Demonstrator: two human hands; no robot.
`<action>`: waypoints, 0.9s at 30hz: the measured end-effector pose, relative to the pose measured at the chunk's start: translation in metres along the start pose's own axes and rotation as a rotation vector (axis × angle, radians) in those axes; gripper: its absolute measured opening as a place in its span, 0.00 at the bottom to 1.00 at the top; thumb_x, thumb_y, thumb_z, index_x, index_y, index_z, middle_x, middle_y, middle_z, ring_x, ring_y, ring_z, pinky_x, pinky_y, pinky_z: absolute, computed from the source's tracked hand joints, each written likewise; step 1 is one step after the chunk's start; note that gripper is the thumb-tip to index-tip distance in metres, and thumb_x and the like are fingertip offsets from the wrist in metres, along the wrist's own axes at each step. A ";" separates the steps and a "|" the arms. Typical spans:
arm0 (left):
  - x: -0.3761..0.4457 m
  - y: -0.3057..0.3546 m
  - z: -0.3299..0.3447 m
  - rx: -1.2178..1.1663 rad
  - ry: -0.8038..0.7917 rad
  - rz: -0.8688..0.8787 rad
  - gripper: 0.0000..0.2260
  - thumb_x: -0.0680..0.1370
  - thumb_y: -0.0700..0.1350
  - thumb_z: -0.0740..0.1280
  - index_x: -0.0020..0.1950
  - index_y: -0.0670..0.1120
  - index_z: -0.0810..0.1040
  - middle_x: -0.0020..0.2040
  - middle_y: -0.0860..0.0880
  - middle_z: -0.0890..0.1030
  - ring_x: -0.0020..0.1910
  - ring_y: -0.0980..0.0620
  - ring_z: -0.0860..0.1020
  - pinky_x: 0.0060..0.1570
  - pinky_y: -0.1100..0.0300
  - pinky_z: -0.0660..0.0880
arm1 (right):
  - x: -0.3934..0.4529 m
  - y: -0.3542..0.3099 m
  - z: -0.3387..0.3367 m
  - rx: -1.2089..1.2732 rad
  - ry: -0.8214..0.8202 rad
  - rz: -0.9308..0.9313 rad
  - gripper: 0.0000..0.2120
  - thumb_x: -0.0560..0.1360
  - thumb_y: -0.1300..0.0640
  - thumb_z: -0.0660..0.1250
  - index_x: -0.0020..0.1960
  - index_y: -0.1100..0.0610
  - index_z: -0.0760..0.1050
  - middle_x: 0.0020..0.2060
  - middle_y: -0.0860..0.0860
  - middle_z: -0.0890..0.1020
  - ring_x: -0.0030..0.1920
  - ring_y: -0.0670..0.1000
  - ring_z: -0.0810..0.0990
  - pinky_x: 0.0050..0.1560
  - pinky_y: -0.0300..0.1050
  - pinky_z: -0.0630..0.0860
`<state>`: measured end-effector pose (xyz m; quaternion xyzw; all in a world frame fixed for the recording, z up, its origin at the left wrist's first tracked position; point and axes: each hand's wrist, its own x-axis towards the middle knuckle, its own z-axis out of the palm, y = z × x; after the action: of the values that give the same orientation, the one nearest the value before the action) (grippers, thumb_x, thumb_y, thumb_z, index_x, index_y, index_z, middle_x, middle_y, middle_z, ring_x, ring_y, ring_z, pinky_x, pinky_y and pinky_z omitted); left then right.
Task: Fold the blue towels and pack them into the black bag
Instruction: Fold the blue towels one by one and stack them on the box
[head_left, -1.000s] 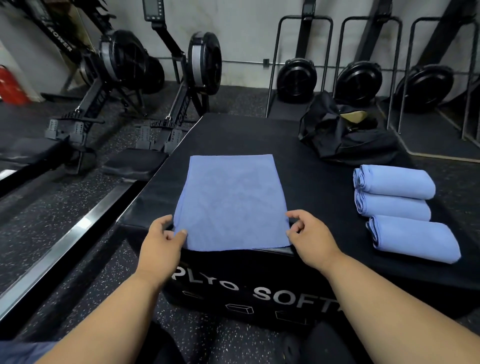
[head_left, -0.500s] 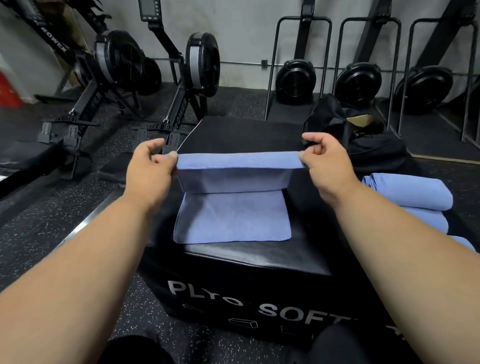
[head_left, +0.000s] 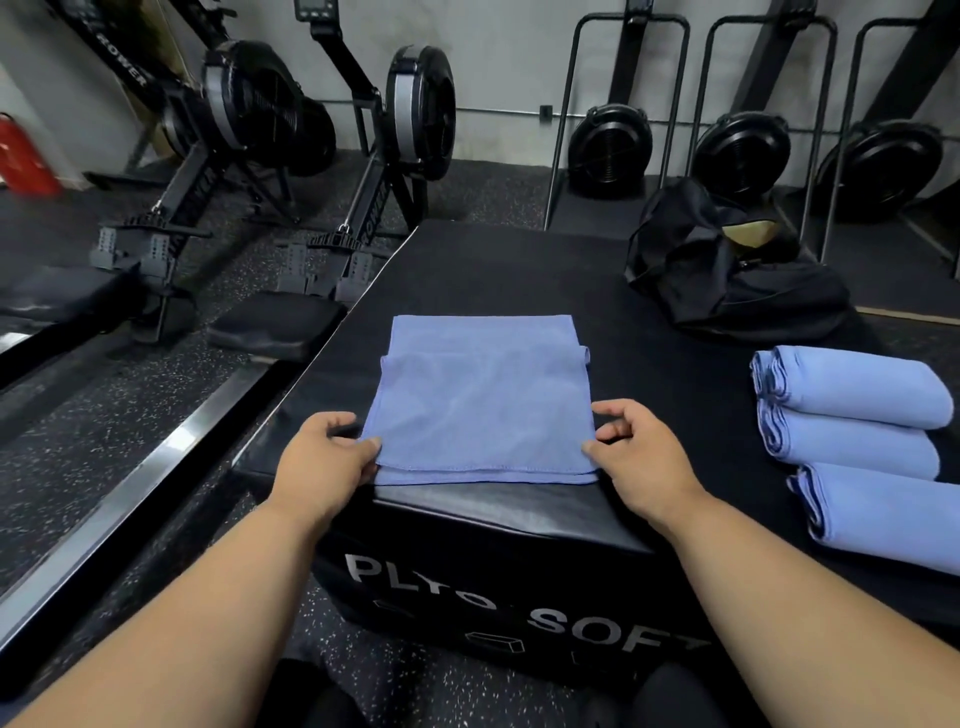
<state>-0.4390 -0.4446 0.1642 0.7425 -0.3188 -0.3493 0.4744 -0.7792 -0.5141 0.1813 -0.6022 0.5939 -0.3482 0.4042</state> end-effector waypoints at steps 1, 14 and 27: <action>0.000 -0.002 -0.001 0.008 0.006 0.007 0.20 0.77 0.42 0.75 0.66 0.49 0.74 0.42 0.48 0.87 0.40 0.49 0.87 0.57 0.46 0.83 | -0.002 0.003 0.000 0.010 0.005 -0.002 0.18 0.75 0.62 0.74 0.56 0.40 0.77 0.43 0.48 0.84 0.37 0.43 0.79 0.46 0.40 0.76; -0.030 -0.008 -0.002 0.194 0.066 0.142 0.17 0.77 0.45 0.74 0.63 0.56 0.75 0.41 0.51 0.82 0.43 0.50 0.82 0.49 0.52 0.77 | -0.010 0.009 -0.004 -0.065 -0.021 0.000 0.18 0.76 0.59 0.74 0.55 0.37 0.75 0.44 0.46 0.83 0.43 0.45 0.81 0.45 0.38 0.73; -0.027 -0.010 -0.008 0.265 0.065 0.150 0.23 0.78 0.47 0.74 0.71 0.53 0.73 0.44 0.51 0.81 0.45 0.51 0.82 0.50 0.53 0.76 | -0.007 0.018 -0.003 -0.062 -0.028 -0.026 0.19 0.76 0.61 0.72 0.59 0.39 0.76 0.42 0.47 0.82 0.40 0.45 0.79 0.49 0.41 0.75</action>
<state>-0.4459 -0.4162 0.1630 0.7835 -0.4013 -0.2435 0.4071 -0.7906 -0.5071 0.1666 -0.6271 0.5907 -0.3262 0.3890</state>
